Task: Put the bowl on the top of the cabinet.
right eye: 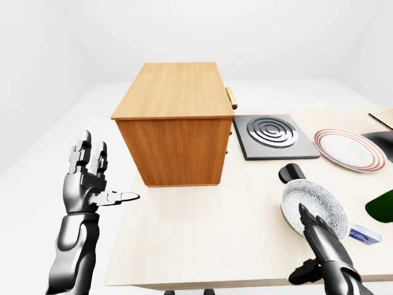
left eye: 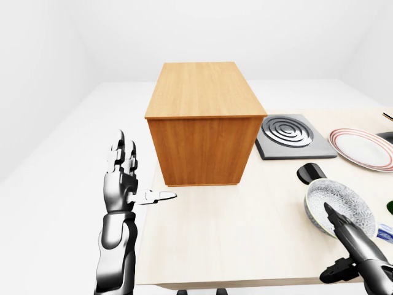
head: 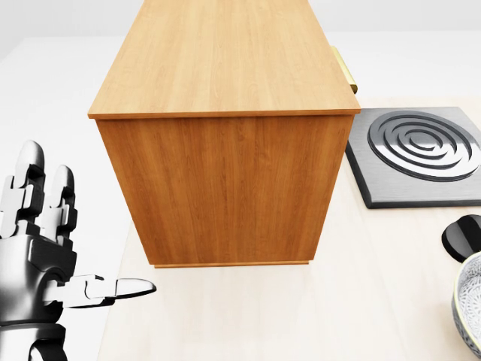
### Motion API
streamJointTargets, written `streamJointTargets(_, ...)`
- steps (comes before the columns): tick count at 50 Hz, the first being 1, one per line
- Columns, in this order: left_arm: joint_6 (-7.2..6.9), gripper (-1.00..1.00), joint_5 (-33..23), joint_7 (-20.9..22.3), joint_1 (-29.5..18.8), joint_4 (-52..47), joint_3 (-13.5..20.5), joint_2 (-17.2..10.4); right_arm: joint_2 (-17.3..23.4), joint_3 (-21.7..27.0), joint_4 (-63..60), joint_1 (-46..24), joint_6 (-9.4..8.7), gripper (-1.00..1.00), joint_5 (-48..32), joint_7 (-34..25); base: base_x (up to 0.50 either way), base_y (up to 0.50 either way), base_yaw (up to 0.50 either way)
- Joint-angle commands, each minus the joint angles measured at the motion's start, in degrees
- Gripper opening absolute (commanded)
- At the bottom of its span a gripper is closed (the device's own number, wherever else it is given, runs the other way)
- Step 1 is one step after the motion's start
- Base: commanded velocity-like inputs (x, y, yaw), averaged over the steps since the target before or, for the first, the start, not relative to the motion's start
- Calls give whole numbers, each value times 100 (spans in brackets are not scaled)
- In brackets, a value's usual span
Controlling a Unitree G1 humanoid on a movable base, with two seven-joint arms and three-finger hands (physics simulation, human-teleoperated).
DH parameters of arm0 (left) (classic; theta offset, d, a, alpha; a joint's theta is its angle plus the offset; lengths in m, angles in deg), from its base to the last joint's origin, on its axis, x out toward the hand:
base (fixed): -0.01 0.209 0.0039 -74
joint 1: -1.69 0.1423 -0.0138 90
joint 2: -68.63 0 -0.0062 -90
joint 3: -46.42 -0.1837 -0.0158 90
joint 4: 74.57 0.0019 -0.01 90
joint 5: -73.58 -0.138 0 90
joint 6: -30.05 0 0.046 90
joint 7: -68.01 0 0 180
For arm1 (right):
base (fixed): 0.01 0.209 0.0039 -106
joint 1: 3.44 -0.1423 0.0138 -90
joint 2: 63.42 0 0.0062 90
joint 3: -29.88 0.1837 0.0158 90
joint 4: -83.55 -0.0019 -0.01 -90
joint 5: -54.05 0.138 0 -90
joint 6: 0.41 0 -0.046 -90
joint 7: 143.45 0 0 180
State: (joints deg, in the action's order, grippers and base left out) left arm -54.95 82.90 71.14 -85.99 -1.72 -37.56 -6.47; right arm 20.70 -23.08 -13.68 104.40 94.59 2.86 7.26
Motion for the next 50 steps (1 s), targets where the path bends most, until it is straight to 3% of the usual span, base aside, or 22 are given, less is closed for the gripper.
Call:
streamJointTargets(1, 0, 100, -8, -8, 5, -44, -4, 1, 175, -134, 328, -2, 0, 100, -478, -63, 0, 0, 0)
streamJointTargets(9, 0, 100, 2, -7, -16, -30, 7, -5, 209, -187, 291, -8, 0, 100, -537, -166, 0, 0, 0)
streamJointTargets(10, 0, 100, 1, -15, -13, -60, 6, -6, 209, -190, 295, -11, 0, 40, -549, -160, 0, 0, 0)
streamJointTargets(12, 0, 100, 3, -6, -16, -31, 11, -5, 226, -196, 342, -12, 0, -100, -580, -125, 0, 0, 0)
streamJointTargets(34, 0, 100, -1, -6, -12, -2, 4, -1, 260, -15, 25, -113, 0, -100, -388, -408, 0, 0, 0)
streamJointTargets(36, 0, 100, -1, -2, -8, 8, 2, -1, 480, 273, -646, -417, 0, -100, 146, -1062, 0, 0, 0)
streamJointTargets(44, 0, 100, 2, -6, -3, -27, -2, 0, 1037, 750, -1862, -1160, 0, -100, 1080, -1071, 0, 0, 0)
streamJointTargets(50, 0, 100, 2, -6, -3, -28, -1, 0, 1035, 765, -1874, -1181, 0, -100, 1087, -1071, 0, 0, 0)
